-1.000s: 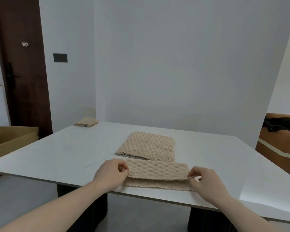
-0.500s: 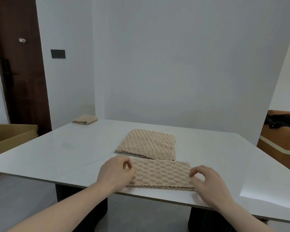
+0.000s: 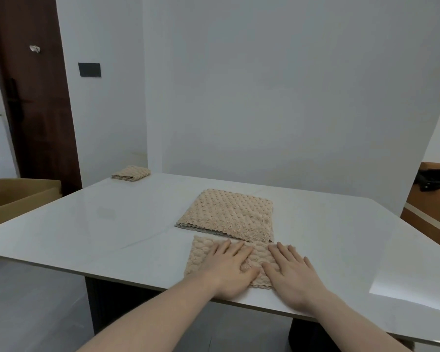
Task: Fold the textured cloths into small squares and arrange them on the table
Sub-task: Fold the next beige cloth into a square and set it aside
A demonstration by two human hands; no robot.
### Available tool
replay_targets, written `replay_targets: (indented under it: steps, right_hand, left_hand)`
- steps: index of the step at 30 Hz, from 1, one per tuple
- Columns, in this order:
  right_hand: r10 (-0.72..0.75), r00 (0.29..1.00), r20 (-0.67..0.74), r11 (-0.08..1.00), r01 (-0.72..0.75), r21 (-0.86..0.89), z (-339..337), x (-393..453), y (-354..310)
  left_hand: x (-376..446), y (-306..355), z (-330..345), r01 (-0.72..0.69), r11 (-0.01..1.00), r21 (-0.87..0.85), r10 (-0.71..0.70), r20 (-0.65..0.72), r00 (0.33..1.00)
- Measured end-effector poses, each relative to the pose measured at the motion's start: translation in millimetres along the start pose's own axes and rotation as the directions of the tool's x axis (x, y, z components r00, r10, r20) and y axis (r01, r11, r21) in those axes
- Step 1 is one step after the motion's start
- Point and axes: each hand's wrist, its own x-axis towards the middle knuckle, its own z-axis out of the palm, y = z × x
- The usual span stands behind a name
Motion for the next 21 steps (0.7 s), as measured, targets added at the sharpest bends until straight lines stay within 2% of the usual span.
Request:
replay_targets:
  steps: [5,14,18,21]
  right_hand:
    - [-0.013,1.0,-0.011,1.0,0.012,-0.027,0.3,0.6,1.3]
    - [-0.004,0.999,-0.042,1.0,0.005,0.017,-0.1,-1.8,0.1]
    - [0.005,0.998,-0.067,0.999,-0.002,0.046,-2.0,-5.2,-2.0]
    - [0.062,0.989,-0.137,0.988,-0.041,0.152,-3.2,-11.4,-2.1]
  left_hand:
    - [-2.0,-13.7,-3.3,0.014,1.0,0.019,-0.014,0.017,1.0]
    - [-24.6,-78.5,-15.9,0.158,0.987,-0.042,-0.157,0.033,0.987]
    - [-29.8,-99.7,-11.8,0.2,0.972,-0.12,-0.212,-0.092,0.973]
    - [-29.8,-99.7,-7.6,0.202,0.966,-0.159,-0.225,-0.146,0.963]
